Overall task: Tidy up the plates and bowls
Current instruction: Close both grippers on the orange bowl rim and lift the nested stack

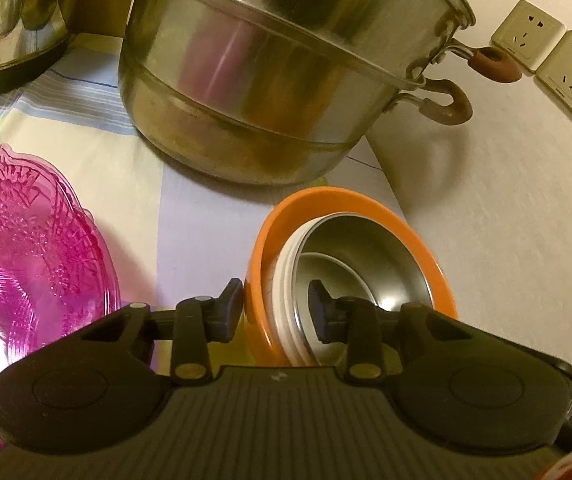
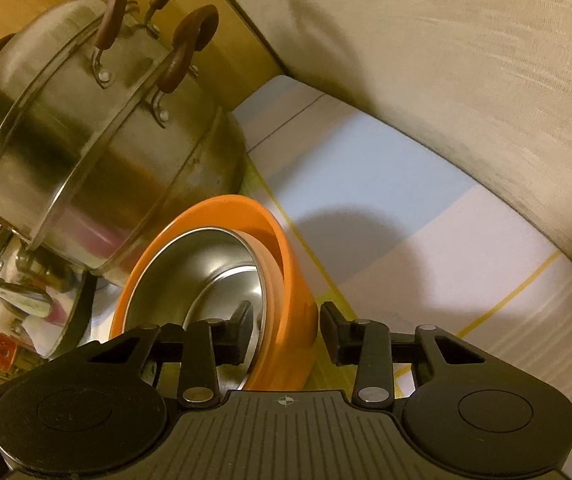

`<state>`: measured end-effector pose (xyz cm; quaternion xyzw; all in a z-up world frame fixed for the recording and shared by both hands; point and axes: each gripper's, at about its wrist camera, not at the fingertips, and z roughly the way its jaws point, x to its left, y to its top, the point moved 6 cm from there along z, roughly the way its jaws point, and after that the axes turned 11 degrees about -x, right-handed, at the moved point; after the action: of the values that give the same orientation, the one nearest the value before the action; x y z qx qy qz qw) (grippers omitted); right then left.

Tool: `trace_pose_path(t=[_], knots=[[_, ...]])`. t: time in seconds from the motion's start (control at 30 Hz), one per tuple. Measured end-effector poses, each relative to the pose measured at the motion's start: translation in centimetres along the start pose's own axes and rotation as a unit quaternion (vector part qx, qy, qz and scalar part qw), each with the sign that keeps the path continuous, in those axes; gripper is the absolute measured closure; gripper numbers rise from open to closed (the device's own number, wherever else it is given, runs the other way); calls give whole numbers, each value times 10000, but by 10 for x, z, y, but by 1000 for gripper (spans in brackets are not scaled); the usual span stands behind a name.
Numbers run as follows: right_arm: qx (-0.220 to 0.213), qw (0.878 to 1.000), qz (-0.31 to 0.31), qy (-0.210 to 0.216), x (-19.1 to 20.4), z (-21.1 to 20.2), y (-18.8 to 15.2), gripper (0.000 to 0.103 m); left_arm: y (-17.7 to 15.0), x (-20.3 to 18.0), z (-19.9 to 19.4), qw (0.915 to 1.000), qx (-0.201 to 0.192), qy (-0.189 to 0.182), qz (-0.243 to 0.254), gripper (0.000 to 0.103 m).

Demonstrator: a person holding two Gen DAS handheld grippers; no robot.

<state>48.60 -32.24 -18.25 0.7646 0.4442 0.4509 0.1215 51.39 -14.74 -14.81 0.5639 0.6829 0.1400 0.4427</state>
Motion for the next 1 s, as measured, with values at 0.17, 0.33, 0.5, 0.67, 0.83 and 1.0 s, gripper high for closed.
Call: trace_pose_path(t=[0.17, 0.33, 0.5, 0.67, 0.83, 1.0], knots=[[-17, 10000, 25, 20, -1, 1, -2, 70, 0, 2, 2, 10000, 15, 55, -8, 77], [-20, 10000, 40, -4, -1, 0, -2, 72, 0, 2, 0, 10000, 8, 76, 31, 77], [43, 10000, 46, -19, -2, -3, -2, 73, -3, 1, -3, 9999, 63, 116, 89, 77], [139, 9999, 36, -64, -3, -10, -6, 74, -10, 2, -14, 9997, 120, 151, 126, 77], [264, 9996, 23, -122, -7, -26, -16, 75, -23, 2, -31, 9995, 168, 157, 196, 77], [356, 9992, -5, -176, -10, -50, -32, 76, -40, 4, -54, 9993, 269, 169, 218, 77]])
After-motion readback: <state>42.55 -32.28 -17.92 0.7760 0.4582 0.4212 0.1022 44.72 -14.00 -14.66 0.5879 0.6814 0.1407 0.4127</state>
